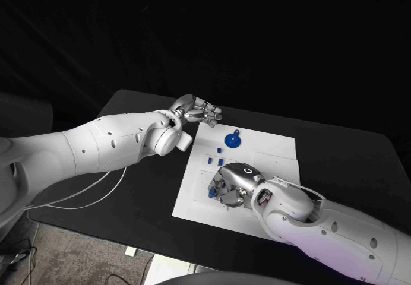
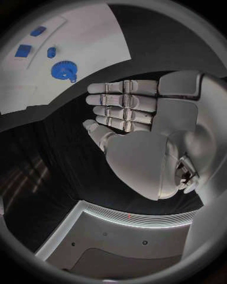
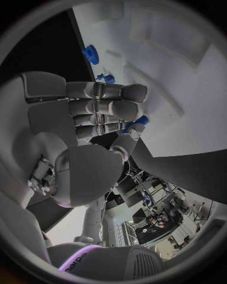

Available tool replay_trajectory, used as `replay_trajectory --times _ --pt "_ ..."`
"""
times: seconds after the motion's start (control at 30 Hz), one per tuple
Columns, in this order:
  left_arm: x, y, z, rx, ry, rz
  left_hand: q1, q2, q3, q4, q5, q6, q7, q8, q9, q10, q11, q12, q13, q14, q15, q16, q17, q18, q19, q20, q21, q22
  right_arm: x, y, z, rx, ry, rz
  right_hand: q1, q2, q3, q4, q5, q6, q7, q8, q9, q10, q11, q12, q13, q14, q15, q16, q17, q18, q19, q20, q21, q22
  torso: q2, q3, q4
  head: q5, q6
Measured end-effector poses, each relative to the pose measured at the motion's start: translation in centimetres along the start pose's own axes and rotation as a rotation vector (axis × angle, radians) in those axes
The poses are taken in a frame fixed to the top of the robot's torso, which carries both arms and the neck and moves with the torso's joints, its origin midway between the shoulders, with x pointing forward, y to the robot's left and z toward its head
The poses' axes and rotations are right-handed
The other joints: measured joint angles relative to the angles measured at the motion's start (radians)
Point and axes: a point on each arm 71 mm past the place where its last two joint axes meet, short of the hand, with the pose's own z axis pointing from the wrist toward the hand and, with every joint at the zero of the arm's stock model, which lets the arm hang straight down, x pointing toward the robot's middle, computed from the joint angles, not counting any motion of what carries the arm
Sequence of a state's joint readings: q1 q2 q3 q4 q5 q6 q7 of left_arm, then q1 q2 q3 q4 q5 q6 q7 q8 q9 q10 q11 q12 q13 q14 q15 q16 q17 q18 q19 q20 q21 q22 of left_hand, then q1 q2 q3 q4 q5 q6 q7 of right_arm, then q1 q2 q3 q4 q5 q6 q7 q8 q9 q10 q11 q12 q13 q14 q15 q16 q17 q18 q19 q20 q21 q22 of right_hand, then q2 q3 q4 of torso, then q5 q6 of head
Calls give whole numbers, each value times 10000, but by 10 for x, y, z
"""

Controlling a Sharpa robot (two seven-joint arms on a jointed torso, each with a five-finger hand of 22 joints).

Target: Assemble the parts on the task board

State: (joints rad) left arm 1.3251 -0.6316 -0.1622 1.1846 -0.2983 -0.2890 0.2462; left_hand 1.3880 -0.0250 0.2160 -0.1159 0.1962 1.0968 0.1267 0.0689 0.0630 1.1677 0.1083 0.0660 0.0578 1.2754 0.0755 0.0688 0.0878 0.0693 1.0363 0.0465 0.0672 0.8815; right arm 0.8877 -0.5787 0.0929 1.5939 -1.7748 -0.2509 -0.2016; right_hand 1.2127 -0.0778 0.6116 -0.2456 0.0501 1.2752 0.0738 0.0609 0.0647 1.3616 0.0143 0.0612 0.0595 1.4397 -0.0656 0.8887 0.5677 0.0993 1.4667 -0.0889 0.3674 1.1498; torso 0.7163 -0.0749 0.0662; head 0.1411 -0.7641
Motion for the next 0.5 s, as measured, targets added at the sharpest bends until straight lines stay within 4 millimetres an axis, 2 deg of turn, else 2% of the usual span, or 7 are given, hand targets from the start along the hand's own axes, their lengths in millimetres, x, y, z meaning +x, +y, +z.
replay_trajectory --times 0.5 --pt "-1 0 0 -10 -10 4 0 0 0 0 0 0 0 0 0 0 0 0 0 0 0 0 0 -1 0 0 0 1 0 0 0 -8 16 5 1 -3 -2 -2 -8 -7 -8 -2 0 0 0 0 0 0 0 0 -2 1 0 0 0 -2 -3 -4 0 -15 -27"
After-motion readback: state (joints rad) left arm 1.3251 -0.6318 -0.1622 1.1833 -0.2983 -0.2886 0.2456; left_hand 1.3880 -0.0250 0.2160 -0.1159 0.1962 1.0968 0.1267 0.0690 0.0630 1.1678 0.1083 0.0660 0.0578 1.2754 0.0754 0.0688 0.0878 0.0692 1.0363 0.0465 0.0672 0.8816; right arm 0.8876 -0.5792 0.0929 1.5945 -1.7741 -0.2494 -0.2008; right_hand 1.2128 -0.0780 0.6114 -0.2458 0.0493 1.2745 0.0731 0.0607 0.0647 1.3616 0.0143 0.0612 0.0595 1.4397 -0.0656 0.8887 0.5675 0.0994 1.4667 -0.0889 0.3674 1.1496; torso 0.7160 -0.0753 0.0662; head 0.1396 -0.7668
